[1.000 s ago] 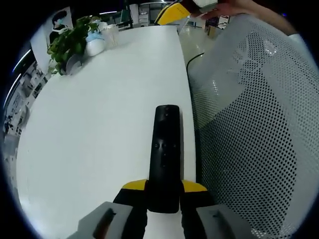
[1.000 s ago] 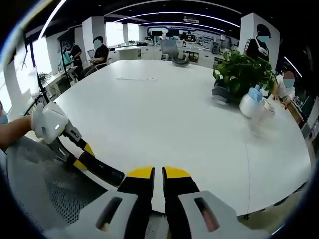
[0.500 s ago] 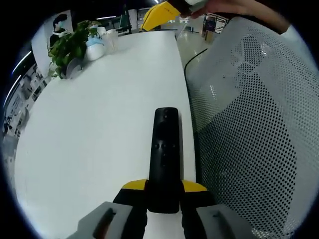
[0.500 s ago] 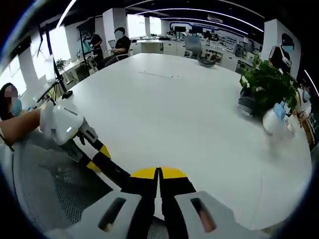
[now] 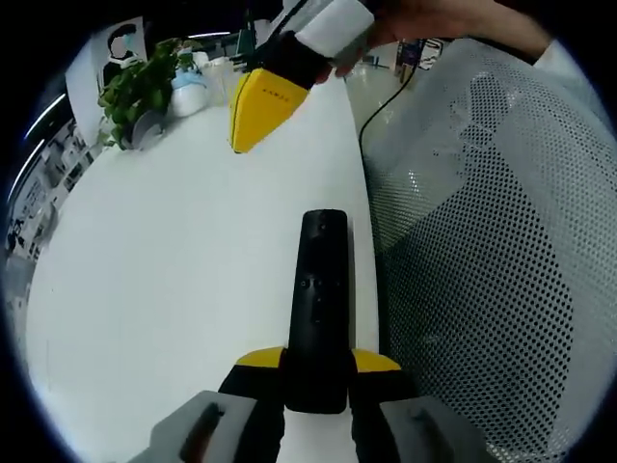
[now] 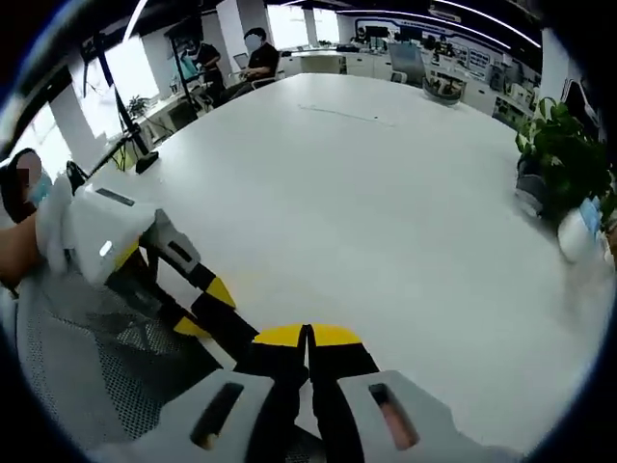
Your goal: Press the specified remote control buttons in sequence, fully releasing each button before pressing the next.
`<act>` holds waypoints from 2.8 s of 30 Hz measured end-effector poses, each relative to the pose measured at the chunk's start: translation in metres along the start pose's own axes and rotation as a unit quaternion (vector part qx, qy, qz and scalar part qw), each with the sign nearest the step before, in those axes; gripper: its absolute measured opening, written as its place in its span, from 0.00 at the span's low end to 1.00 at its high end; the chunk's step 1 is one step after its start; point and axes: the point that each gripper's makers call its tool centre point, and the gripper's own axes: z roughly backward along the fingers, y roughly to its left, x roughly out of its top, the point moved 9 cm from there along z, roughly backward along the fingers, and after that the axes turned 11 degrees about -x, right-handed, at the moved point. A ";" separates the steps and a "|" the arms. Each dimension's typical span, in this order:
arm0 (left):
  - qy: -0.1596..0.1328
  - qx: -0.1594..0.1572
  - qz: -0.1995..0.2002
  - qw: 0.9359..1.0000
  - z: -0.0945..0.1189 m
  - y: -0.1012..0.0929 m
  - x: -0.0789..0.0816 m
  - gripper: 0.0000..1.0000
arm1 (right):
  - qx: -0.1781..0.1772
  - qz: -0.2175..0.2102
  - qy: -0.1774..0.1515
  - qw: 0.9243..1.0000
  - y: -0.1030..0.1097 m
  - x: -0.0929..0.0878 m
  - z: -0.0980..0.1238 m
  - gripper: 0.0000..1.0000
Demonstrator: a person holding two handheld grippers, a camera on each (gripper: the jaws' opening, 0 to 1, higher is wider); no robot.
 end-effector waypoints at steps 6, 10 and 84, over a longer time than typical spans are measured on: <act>-0.004 -0.001 -0.002 1.000 0.000 0.000 -0.001 0.24 | 0.002 0.019 0.024 1.000 0.002 -0.012 -0.004 0.00; -0.006 0.000 -0.003 1.000 0.000 0.000 -0.001 0.24 | 0.007 0.033 0.066 0.997 0.006 -0.022 -0.009 0.00; -0.017 -0.007 -0.012 1.000 -0.001 0.002 0.000 0.24 | 0.038 0.132 0.099 0.985 0.022 -0.033 -0.022 0.00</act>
